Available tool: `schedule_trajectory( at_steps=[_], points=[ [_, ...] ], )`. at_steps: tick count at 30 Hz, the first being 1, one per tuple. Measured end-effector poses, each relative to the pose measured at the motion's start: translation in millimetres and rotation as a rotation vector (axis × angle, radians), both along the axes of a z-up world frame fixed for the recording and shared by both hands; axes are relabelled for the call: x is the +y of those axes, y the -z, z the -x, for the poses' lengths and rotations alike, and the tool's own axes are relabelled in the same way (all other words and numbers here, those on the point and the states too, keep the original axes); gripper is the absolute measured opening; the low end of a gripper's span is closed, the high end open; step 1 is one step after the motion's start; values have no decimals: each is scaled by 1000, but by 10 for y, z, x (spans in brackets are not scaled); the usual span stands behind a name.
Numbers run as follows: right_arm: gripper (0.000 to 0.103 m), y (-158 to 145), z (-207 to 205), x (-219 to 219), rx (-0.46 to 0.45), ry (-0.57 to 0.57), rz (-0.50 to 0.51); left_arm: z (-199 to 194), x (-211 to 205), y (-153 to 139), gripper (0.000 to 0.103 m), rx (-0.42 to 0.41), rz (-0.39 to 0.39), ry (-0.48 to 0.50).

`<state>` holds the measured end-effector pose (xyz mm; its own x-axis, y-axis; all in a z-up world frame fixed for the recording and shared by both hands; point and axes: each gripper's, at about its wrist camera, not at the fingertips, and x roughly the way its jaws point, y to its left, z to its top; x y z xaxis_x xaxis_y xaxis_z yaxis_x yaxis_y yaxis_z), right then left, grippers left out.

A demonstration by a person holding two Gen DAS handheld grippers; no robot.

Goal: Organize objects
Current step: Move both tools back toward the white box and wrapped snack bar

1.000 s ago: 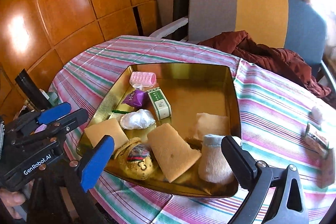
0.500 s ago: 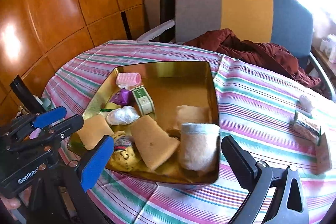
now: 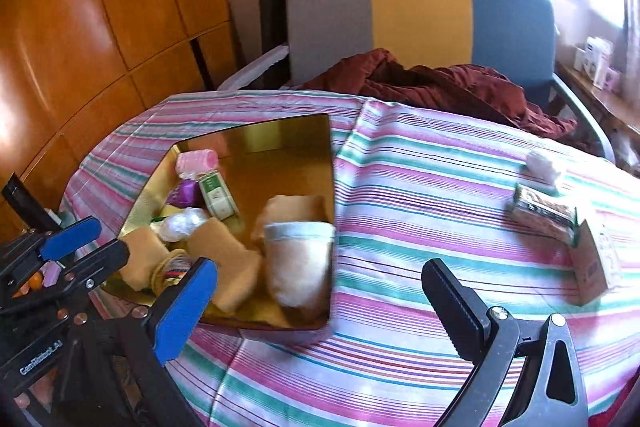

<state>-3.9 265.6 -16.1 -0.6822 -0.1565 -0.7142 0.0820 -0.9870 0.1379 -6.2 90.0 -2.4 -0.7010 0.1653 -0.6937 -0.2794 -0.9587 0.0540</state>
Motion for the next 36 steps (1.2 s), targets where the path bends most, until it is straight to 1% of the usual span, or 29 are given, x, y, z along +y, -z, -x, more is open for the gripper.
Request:
schedule_trajectory(
  at_steps=[5,12,20,24,27,30,32,36],
  points=[
    [103,10,-22,230,-10,51,0,-26,120,-8,47,1,14,33],
    [103,43,-68,671,-36,137,-5,-22,318,-2,47,-5,22,91],
    [103,66,-119,1506,-98,317,9,-36,619,9,47,-29,6,203],
    [103,-7,-153,1949,-98,407,1,-14,773,9,47,-37,6,240],
    [103,-35,-140,2243,-104,458,-26,38,876,25,47,-47,14,256],
    [103,29,-74,2482,-125,476,-63,112,1004,45,47,-69,15,277],
    [103,126,-6,2616,-152,485,-98,166,1103,54,47,-82,14,291],
    [103,333,113,2832,-189,496,-127,251,1286,64,48,-97,26,325]
  ],
)
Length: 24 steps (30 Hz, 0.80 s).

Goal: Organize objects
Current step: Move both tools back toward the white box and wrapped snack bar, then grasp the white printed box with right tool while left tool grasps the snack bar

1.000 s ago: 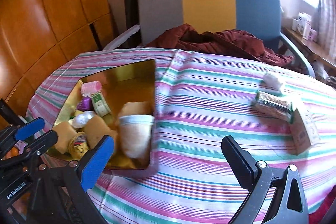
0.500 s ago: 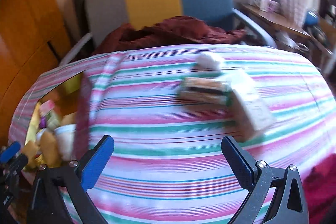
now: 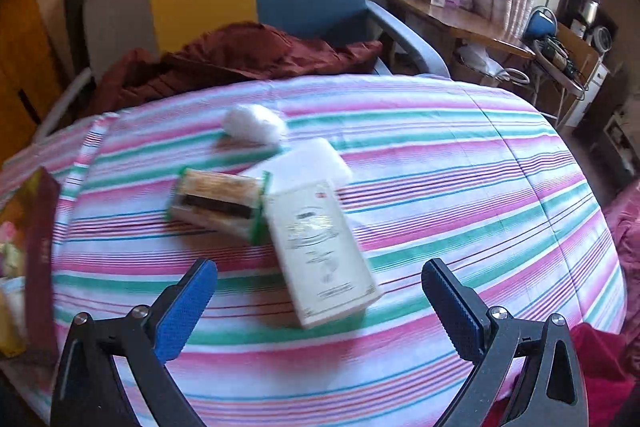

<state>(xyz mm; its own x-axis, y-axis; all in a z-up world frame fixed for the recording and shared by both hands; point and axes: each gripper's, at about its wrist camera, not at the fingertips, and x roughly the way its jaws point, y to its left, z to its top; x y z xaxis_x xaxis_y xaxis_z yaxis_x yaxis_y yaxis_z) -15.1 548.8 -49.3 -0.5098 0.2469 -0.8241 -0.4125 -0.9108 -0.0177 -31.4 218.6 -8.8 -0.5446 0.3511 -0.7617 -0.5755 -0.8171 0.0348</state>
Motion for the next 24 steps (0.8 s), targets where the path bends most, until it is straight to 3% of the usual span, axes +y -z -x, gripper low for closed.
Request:
schedule_trajectory(
  at_steps=[6,9,11,13,17,24],
  points=[
    [101,246,113,124,-16,-22,19,154,418,5,60,-30,9,76],
    [82,329,149,124,-32,-64,34,241,681,34,63,-48,23,127],
    [58,366,163,118,-51,-79,37,288,871,51,65,-49,39,168],
    [52,371,162,113,-71,-86,40,353,1070,66,73,-52,57,218],
    [52,295,109,99,-114,-103,65,527,1423,131,78,-83,80,323],
    [52,227,48,171,-116,-94,122,689,2037,358,82,-1,239,571]
  ],
)
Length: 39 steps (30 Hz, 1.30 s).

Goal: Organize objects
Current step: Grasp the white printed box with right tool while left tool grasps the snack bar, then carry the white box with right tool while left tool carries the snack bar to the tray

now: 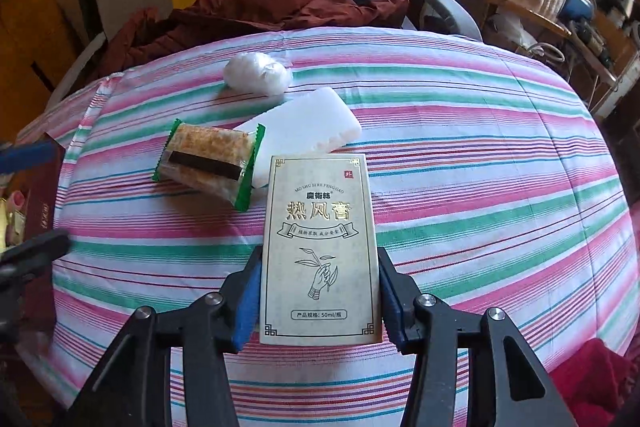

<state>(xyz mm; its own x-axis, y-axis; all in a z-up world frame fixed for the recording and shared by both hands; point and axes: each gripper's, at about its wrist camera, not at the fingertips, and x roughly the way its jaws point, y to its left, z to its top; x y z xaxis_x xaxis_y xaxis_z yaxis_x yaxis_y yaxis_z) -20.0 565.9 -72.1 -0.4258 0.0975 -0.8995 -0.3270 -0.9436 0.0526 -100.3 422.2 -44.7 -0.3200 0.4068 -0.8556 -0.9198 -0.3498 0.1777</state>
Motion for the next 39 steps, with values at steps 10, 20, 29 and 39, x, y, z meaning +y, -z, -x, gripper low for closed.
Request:
schedule_trajectory(
  at_steps=[10,20,29,39],
  points=[
    [52,96,-5,101,-21,5,60,176,474,432,82,53,125,228],
    [52,133,1,143,-25,2,75,323,616,579,82,40,127,303],
    [52,178,-4,171,-29,12,88,395,709,711,50,-101,107,255],
    [52,141,16,42,-9,-34,91,151,240,554,44,-214,-12,-127]
  ],
)
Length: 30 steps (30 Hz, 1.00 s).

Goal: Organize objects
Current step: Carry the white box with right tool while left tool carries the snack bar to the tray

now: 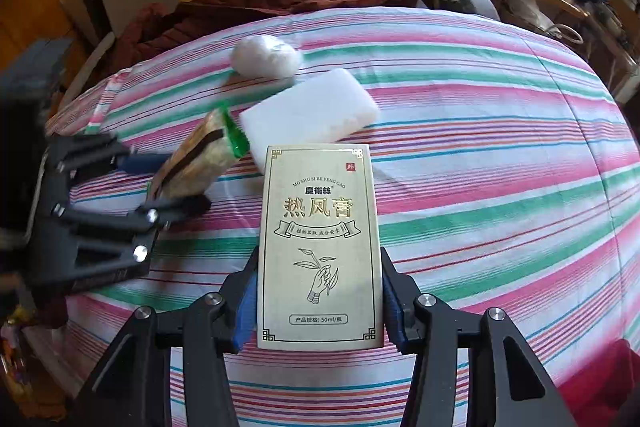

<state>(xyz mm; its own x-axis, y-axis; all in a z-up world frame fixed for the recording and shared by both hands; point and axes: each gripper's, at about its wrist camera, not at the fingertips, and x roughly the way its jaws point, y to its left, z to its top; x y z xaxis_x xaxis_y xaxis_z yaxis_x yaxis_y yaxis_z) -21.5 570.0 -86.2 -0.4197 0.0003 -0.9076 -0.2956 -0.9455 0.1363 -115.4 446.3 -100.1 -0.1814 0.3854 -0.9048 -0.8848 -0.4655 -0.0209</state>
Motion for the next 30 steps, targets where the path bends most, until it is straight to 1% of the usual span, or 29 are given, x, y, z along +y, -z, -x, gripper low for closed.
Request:
schedule_trajectory(
  at_steps=[4,7,9,13,17,23,26,30],
  points=[
    [51,-6,24,-117,9,-32,-2,-183,-254,-197,44,-29,-55,-126],
    [51,-21,49,-209,27,-58,2,-232,-387,-311,44,-50,-86,-179],
    [51,-61,54,-283,47,-78,3,-307,-497,-408,44,-37,-103,-211],
    [51,-122,65,-445,85,-125,10,-282,-651,-530,44,-37,-141,-274],
    [51,-141,69,-584,107,-157,16,-333,-906,-671,44,0,-172,-336],
    [51,-202,81,-800,156,-195,26,-423,-1500,-856,44,18,-225,-438],
    [51,-215,89,-923,155,-205,25,-431,-1842,-920,44,18,-249,-497],
    [51,-285,98,-1169,154,-241,15,-419,-2306,-986,44,50,-268,-578]
  ],
)
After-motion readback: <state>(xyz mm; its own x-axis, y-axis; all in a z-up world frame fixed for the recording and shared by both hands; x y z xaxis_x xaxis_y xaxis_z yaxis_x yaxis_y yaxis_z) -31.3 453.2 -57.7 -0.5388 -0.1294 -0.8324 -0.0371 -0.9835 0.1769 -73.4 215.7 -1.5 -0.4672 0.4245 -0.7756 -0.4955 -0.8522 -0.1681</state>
